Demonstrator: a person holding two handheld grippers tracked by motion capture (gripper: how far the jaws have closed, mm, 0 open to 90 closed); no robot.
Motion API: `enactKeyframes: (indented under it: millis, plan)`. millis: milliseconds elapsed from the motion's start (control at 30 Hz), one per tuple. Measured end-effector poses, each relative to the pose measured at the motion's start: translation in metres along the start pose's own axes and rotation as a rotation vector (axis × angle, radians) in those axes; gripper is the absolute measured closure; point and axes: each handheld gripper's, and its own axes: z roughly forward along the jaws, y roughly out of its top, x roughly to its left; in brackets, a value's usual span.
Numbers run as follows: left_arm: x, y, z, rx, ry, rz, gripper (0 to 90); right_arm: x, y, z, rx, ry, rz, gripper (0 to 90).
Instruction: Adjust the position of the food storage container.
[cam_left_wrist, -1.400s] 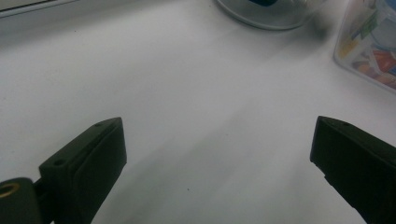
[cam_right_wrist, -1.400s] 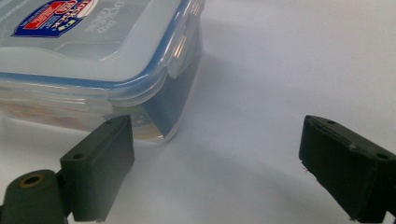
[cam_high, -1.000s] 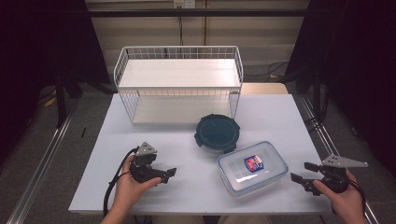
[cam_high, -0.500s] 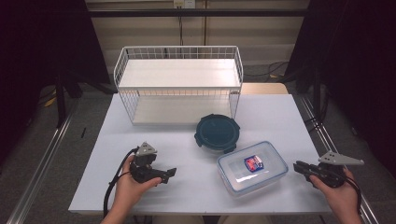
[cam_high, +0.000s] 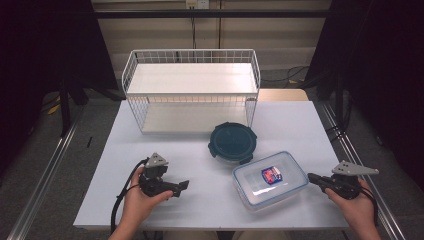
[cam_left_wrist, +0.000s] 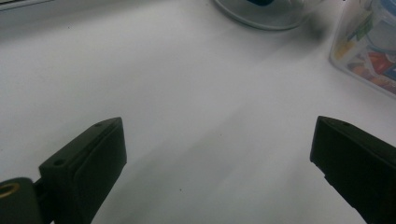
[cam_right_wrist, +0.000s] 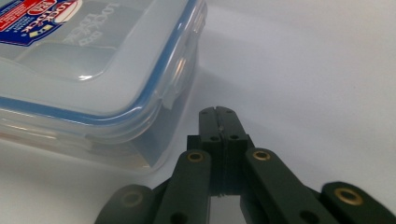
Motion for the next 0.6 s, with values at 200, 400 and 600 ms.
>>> enactKeyframes:
  millis: [200, 400, 600]
  plan:
    - [-0.001, 0.000, 0.001, 0.004, -0.009, -0.003, 3.6, 0.009, 0.002, 0.003, 0.006, 0.040, -0.014, 90.0]
    - [0.000, 0.000, 0.000, 0.005, -0.009, 0.000, 3.6, 0.012, 0.001, 0.003, 0.000, 0.044, -0.014, 90.0]
    - [-0.001, 0.000, 0.001, 0.007, -0.013, -0.003, 3.6, 0.019, 0.000, 0.002, 0.006, 0.048, -0.012, 90.0]
